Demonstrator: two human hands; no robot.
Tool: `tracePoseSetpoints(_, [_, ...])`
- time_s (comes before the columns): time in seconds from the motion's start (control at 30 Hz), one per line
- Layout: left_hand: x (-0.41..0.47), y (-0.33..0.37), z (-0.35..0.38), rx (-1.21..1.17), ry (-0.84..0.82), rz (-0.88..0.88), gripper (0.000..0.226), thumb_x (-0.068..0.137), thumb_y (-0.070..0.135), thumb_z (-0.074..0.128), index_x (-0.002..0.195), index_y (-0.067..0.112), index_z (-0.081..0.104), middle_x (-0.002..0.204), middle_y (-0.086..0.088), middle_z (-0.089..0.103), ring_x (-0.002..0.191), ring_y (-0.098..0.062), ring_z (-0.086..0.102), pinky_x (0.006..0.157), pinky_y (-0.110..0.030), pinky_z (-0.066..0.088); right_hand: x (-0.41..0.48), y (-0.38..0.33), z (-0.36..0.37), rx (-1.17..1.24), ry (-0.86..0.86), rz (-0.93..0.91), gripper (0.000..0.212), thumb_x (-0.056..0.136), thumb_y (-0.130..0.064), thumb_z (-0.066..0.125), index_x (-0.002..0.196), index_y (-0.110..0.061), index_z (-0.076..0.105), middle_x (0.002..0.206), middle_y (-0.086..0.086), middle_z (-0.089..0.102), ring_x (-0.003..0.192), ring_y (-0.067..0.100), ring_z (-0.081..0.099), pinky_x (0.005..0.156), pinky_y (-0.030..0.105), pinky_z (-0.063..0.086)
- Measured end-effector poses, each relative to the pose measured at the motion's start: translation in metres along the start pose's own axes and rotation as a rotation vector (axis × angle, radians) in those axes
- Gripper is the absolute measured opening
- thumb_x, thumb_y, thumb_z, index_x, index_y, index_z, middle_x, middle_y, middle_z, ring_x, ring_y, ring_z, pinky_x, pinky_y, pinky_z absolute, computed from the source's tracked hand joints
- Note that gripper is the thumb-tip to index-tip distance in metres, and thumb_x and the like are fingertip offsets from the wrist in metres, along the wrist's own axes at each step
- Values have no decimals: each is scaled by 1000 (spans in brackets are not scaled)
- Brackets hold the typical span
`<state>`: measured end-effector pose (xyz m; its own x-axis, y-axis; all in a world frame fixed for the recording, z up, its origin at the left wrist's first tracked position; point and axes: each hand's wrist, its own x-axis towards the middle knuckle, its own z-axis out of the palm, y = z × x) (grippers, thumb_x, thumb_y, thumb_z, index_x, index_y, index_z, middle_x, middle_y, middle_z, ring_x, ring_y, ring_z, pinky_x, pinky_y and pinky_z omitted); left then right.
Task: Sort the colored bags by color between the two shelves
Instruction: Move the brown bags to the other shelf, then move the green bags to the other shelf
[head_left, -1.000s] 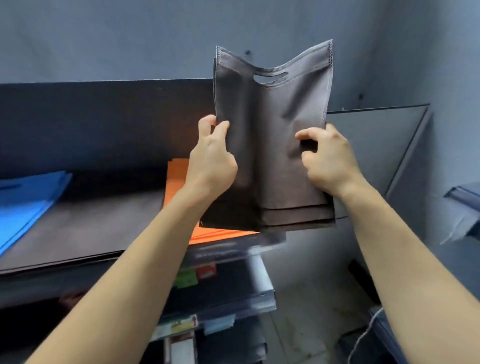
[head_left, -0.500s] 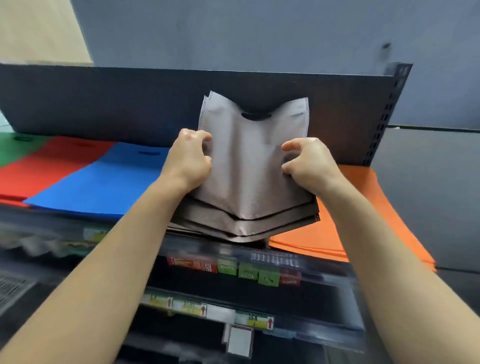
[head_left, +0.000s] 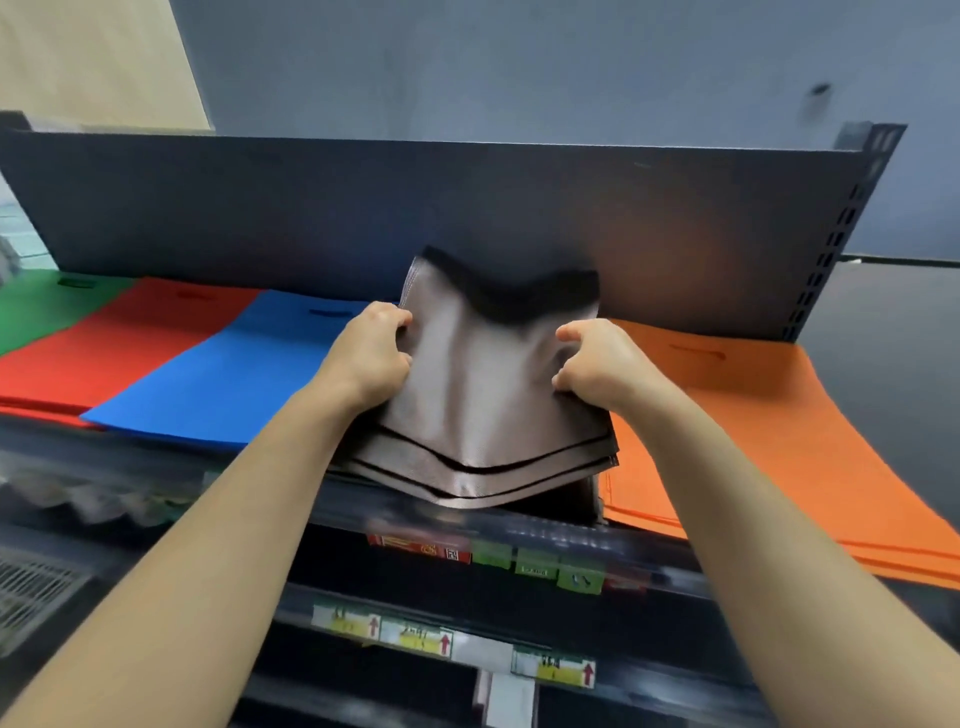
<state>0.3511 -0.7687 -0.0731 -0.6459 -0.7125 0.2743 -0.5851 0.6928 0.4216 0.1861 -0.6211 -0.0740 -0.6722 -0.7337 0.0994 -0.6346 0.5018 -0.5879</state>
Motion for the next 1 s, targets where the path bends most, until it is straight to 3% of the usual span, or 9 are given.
tracePoseSetpoints(0.1, [8,-17,4,13,-90,18,34,83,0,54,117,-4,54,128,-13,50,111,-27,49,91,-32,39,1,-5,14,-70,-1,88,56,83,-4,61,137,-9,45,140,12,44,118,29,52,87,28,44])
tracePoseSetpoints(0.23, [16,-37,13,54,-208,56,17,83,4,57,98,9,51,112,-10,48,92,-18,41,78,-32,38,-1,-12,29,-165,19,178,48,85,-8,57,132,-10,46,137,13,40,113,34,51,85,33,44])
tracePoseSetpoints(0.33, [20,-45,18,121,-284,73,37,85,10,58,121,4,51,129,-11,42,108,-28,49,88,-36,43,-7,-17,33,-236,109,233,43,84,-9,53,126,-10,51,133,13,47,119,34,43,92,36,40])
tracePoseSetpoints(0.47, [25,-30,19,166,-202,176,42,87,10,54,128,8,49,137,-11,39,120,-32,42,98,-39,35,-23,-25,22,-202,177,181,43,88,-15,56,130,-11,53,133,8,52,123,29,45,102,37,39])
tracePoseSetpoints(0.57, [20,6,19,-25,-181,365,45,90,14,55,134,13,48,139,-6,43,124,-28,44,105,-39,36,-46,-28,6,-180,252,139,41,89,-20,57,129,-13,56,131,7,56,121,24,50,100,33,42])
tracePoseSetpoints(0.67, [0,54,23,-176,-173,569,41,91,15,55,132,16,52,134,-1,50,120,-21,49,102,-33,38,-77,-17,-14,-223,361,184,39,90,-21,58,128,-13,57,128,6,59,120,23,52,100,31,41])
tracePoseSetpoints(1.0, [-102,241,67,-419,-267,1115,34,91,12,54,124,19,59,121,-3,58,113,-24,52,95,-29,38,-241,74,-110,-272,695,622,36,90,-25,58,126,-19,59,115,4,65,111,22,57,96,32,44])
